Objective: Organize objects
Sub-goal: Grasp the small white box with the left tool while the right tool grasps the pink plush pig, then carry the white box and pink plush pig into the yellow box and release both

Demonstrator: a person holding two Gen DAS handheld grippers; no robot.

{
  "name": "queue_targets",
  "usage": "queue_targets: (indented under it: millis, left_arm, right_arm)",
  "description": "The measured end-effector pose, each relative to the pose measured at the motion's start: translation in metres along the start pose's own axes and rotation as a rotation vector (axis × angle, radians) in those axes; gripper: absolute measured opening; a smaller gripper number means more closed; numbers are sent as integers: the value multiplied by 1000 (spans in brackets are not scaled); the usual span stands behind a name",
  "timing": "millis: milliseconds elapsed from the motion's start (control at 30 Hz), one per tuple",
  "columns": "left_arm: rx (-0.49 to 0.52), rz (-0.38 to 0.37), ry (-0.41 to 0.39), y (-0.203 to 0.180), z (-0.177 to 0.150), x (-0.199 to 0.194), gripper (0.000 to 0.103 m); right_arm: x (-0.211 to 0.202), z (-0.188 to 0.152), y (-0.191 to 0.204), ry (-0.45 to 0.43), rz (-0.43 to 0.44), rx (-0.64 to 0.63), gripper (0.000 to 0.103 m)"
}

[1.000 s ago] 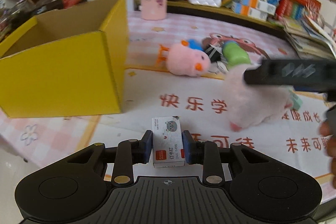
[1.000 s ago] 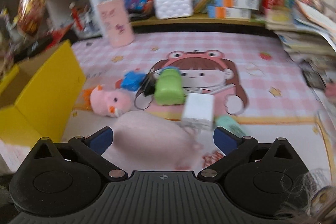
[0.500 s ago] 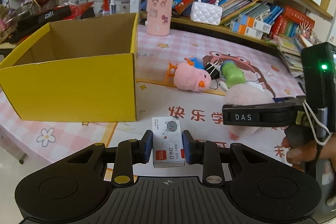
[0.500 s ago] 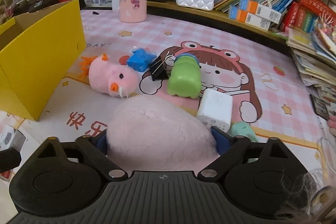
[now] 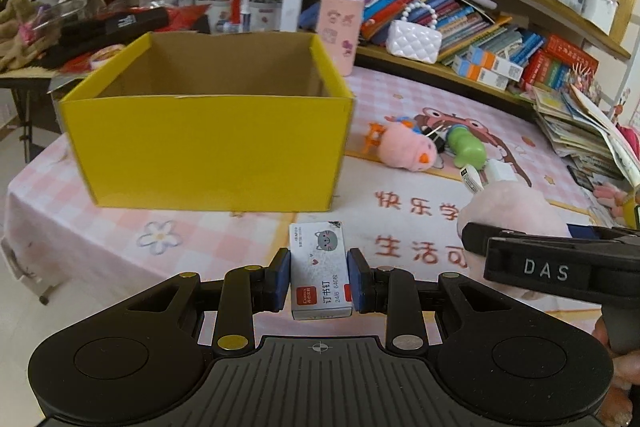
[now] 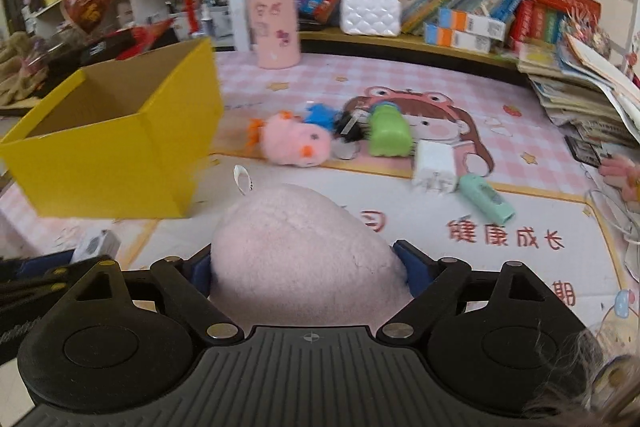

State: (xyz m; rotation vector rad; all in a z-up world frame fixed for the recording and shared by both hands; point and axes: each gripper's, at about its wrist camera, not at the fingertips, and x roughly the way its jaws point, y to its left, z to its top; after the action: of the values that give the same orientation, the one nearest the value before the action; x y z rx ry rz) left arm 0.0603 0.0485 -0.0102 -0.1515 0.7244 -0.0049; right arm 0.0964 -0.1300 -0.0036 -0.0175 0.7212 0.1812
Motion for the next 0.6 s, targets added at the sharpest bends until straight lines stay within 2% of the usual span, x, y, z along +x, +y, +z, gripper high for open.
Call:
queue_targets:
  millis: [600]
  left_arm:
    - [0, -12, -53, 88, -20, -51, 29]
  right_arm:
    - [-33, -32, 110, -9, 44, -57, 87]
